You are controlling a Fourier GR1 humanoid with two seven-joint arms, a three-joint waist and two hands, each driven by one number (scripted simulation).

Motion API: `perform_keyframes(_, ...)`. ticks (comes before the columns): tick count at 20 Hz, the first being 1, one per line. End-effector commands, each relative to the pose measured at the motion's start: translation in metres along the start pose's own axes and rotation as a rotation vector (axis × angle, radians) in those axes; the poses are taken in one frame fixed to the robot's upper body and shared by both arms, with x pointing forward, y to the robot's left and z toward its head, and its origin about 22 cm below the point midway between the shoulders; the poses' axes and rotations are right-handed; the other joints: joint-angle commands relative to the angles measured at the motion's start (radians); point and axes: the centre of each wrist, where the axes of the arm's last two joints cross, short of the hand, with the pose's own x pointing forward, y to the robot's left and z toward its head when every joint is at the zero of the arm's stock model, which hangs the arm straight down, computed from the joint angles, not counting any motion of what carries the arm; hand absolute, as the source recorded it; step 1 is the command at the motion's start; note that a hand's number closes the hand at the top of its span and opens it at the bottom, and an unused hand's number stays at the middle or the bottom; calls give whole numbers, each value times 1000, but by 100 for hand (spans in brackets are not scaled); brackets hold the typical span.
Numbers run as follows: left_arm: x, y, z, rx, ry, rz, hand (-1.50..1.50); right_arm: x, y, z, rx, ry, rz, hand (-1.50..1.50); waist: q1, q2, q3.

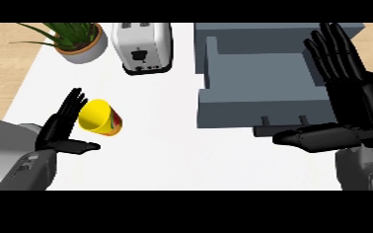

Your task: Pick up the cup, place it into the drawer and close the drawer

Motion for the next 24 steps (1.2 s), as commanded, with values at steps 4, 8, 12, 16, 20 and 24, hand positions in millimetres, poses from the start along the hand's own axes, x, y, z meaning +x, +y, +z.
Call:
perform_keyframes(4, -8, -5, 3, -31, -89, 67, -150, 4, -15, -8, 9, 4, -1, -150, -4, 3, -1)
perform_keyframes(8, -17, -12, 9, -36, -89, 51, -150, -5, 1, -2, 7, 1, 8, -150, -8, 5, -2)
perform_keyframes(12, -25, -20, 15, -41, -110, 49, -150, -5, -9, 5, 4, 16, -4, -150, -15, 8, -3)
perform_keyframes(16, -16, -37, -12, -72, -118, 62, -150, 10, 1, -11, 14, -13, 5, -150, -15, 7, -3)
perform_keyframes(20, -18, -29, -3, -93, -118, 95, -150, -2, -10, -4, -7, -3, 4, -150, -13, 7, -2)
perform_keyframes(24, -16, -49, -19, -149, -130, 200, -150, 11, 0, -14, 31, -16, 6, -150, -23, 11, -5)
